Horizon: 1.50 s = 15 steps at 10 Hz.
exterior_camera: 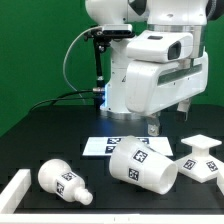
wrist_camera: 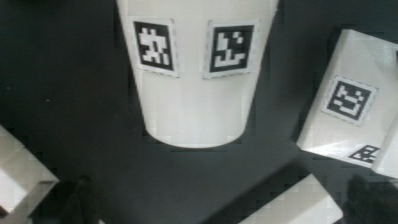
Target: Assemble lamp
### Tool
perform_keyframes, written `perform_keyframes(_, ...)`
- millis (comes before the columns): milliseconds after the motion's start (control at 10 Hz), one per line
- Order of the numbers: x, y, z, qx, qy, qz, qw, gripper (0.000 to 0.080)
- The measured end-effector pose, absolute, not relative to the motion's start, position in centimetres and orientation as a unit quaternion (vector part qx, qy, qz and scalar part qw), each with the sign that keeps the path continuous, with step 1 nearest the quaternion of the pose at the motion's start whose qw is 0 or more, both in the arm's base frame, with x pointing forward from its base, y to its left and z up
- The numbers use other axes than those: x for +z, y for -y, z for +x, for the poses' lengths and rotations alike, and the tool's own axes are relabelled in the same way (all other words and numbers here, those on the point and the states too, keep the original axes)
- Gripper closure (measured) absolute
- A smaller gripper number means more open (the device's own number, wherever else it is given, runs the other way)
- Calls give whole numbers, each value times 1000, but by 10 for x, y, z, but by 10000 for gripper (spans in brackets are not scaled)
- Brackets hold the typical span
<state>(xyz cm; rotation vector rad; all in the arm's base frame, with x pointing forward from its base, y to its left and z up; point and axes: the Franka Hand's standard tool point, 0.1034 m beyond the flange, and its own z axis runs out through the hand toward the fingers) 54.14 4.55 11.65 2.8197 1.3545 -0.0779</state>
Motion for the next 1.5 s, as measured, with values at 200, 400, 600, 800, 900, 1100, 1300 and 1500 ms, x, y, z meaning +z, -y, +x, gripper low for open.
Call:
perform_keyframes(200, 117, -45, 541, -25, -433, 901, 6, 100)
perform_keyframes(400, 117, -44, 543, -20, -420, 907, 6, 100)
perform_keyframes(600, 120, -32, 546, 14, -306, 952, 1, 100)
perform_keyframes(800, 119, -28, 550, 9, -207, 977, -51, 100)
perform_keyframes(900, 120, -25, 554, 12, -167, 984, -52, 100)
perform_keyframes(1100, 119, -28, 553, 7, -105, 993, -54, 100)
perform_keyframes(1300, 120, -29, 553, 1, -5, 999, -54, 100)
perform_keyframes(1500, 120, -37, 561, -10, 161, 986, -52, 100)
